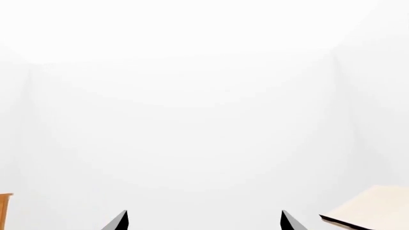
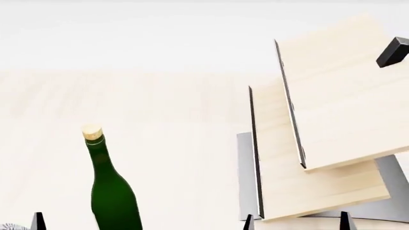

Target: Put the wine bottle on the wine rack.

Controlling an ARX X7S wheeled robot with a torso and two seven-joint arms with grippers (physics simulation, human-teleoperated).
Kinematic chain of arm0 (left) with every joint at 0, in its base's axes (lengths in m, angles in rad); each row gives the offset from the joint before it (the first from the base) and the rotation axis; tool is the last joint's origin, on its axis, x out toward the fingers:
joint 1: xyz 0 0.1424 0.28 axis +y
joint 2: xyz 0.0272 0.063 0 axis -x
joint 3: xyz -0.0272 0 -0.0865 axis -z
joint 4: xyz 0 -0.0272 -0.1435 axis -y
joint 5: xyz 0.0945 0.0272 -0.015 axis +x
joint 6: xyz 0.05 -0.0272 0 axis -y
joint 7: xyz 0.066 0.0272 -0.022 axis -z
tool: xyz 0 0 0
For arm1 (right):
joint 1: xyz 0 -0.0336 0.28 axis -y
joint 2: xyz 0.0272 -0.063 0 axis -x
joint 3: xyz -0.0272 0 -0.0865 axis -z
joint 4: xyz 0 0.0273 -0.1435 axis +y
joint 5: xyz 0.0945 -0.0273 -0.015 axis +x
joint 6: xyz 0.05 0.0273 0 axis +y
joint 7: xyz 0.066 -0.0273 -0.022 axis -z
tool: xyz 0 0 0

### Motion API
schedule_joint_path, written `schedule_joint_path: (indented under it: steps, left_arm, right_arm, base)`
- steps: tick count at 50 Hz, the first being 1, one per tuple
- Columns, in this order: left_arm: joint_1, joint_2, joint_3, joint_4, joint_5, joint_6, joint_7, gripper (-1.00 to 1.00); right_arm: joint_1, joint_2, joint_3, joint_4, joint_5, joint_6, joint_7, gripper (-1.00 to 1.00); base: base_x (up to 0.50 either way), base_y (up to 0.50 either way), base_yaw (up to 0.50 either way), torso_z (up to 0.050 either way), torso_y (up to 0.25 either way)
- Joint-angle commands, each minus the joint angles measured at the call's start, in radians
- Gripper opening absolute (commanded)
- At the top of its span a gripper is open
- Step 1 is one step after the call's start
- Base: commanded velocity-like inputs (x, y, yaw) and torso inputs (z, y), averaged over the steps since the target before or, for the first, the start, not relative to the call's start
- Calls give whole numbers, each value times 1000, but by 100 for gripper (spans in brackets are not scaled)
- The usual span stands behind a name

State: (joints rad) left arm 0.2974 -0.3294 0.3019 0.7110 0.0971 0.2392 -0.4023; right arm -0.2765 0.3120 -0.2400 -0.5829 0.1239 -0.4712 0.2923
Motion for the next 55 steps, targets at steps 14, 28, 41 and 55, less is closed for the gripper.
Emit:
schedule_joint_path:
  steps: [14, 28, 41, 55]
  left_arm:
    - [-2, -7, 10, 0, 3, -2, -9, 100]
    - [-3, -11, 15, 0, 1, -2, -13, 100]
    - [-5, -14, 20, -2, 1, -2, -18, 100]
    - [-8, -17, 26, -8, 3, -3, -23, 100]
  right_arm:
    - [1, 6, -9, 6, -3, -1, 10, 100]
    - [3, 10, -13, 8, -5, -3, 15, 100]
    - [12, 11, -32, 23, -41, 31, 13, 100]
    - [78, -16, -38, -7, -49, 178, 49, 100]
  base:
    - [0, -143, 0, 0, 0]
    - [0, -143, 0, 0, 0]
    - [0, -66, 0, 0, 0]
    - [0, 0, 0, 0, 0]
